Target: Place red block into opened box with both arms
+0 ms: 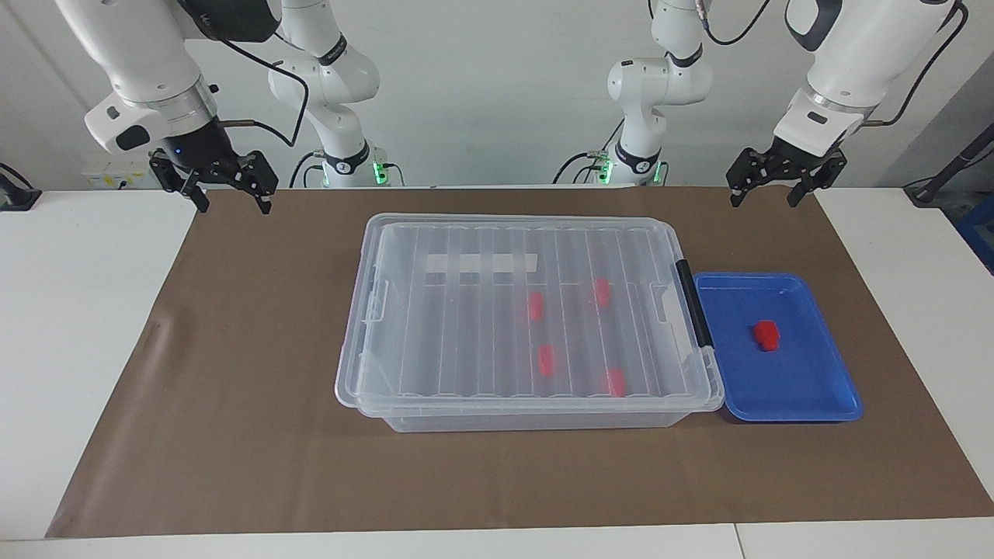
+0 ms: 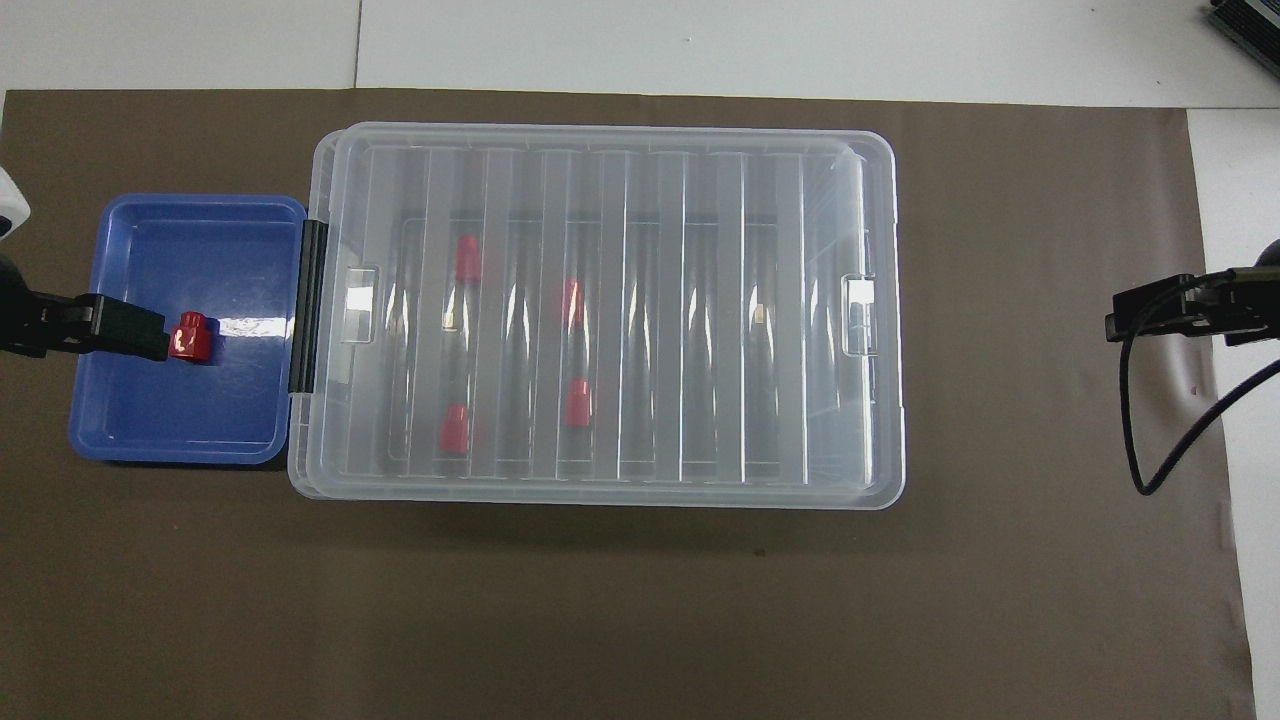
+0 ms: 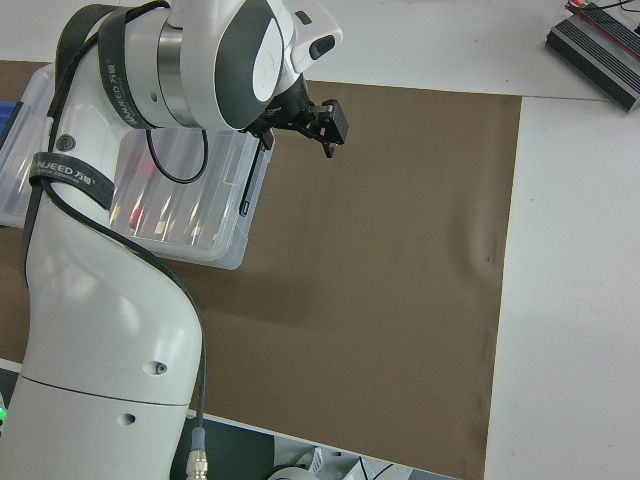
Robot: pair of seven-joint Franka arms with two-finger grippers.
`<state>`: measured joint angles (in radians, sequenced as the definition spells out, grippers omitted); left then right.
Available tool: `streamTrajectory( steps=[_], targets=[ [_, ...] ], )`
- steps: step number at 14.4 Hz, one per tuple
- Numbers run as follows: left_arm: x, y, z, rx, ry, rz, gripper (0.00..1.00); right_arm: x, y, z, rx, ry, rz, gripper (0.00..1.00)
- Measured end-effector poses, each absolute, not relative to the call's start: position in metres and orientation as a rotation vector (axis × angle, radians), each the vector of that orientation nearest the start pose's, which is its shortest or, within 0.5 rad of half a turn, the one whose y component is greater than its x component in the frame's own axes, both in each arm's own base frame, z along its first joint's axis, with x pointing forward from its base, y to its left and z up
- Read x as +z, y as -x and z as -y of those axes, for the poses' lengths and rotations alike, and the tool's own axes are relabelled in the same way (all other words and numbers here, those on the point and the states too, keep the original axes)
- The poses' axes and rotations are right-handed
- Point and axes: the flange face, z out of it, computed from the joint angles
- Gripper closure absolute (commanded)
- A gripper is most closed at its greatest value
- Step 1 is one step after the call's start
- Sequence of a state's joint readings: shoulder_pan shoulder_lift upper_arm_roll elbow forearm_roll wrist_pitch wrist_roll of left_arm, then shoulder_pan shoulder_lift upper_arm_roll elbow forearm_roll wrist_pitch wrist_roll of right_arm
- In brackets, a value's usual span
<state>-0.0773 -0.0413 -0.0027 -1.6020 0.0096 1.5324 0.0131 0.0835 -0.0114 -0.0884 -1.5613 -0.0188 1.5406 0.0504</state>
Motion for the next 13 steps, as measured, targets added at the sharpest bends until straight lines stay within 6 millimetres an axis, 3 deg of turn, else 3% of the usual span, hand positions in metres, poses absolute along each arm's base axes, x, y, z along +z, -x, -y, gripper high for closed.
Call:
streamTrajectory(
  steps=[5, 7, 13],
  targets=[
    [0.629, -0.536, 0.042, 0.043, 3.127, -0.145, 0.0, 0.632, -0.549, 0.004, 0.007, 3.158, -0.085, 0.0],
    [0.629, -0.536, 0.042, 0.043, 3.127, -0.145, 0.0, 0.625, -0.556, -0.001, -0.07, 3.145, -0.081, 0.0],
    [0.629, -0.536, 0.042, 0.043, 3.127, -0.145, 0.0, 0.561, -0.571, -0.066, -0.219, 3.09, -0.023, 0.0]
  ],
)
